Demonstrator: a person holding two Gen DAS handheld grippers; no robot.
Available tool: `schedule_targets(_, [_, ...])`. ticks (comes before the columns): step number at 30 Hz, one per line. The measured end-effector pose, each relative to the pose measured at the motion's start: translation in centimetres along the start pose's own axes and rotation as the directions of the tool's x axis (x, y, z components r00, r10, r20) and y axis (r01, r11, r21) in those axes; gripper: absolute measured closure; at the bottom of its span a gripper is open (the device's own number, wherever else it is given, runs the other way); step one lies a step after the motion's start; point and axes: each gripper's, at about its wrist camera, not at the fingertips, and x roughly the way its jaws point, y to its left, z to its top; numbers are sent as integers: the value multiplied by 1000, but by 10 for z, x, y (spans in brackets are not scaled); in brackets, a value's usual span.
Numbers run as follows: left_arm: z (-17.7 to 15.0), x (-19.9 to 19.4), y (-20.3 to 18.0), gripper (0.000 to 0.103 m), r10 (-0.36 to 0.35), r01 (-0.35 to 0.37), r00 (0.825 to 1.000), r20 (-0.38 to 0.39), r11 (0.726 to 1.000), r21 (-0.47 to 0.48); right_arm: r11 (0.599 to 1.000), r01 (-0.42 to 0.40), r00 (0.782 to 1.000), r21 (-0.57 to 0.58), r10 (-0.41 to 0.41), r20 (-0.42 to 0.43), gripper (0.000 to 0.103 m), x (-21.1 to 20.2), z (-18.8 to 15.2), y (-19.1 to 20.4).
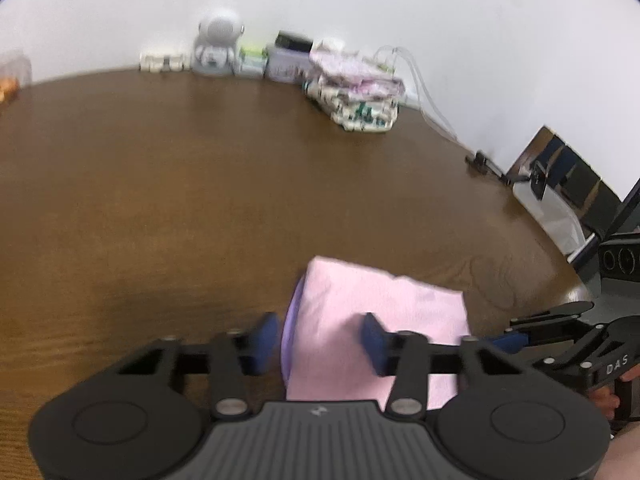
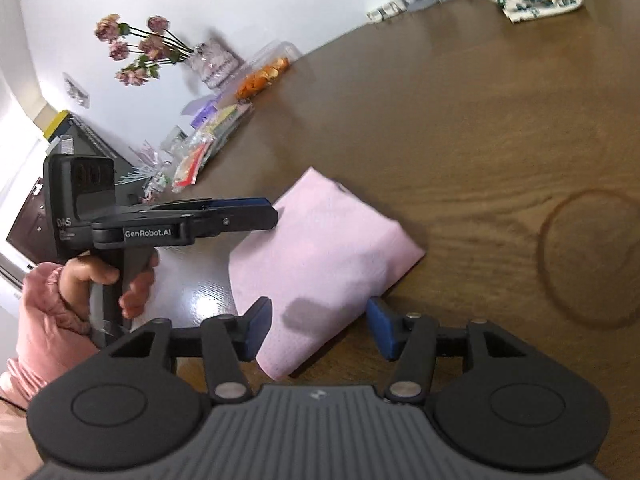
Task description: Fold clothes
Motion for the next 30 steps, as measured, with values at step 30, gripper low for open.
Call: schedule_targets(30, [-49, 34, -63, 48, 48, 76, 965, 260, 891, -448, 985, 168, 978, 25, -170, 120, 80, -28, 50, -68])
